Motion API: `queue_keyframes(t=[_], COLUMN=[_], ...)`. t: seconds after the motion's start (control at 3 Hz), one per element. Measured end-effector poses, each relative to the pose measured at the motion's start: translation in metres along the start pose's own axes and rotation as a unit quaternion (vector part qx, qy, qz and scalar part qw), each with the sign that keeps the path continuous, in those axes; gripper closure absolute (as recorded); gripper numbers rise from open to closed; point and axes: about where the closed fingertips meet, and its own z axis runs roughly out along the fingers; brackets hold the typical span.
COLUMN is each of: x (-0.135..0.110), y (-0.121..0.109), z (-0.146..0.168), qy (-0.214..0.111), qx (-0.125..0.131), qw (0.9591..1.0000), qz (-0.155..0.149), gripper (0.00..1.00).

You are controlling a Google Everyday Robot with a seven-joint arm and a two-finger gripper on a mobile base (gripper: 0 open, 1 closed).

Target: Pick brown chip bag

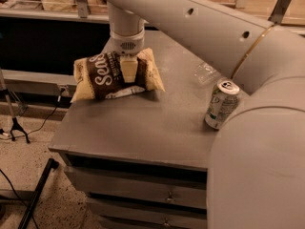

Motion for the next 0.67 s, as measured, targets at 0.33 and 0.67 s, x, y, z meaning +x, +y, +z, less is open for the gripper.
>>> queue_keyframes(t=[0.33,0.67], x=[0.0,0.006], y=[0.0,-0.001], z=[0.0,-0.029], qy=[0.0,-0.043], qx=[0.0,0.003], qw=[1.0,0.999], qz=[0.0,-0.003], gripper=[1.0,1.0])
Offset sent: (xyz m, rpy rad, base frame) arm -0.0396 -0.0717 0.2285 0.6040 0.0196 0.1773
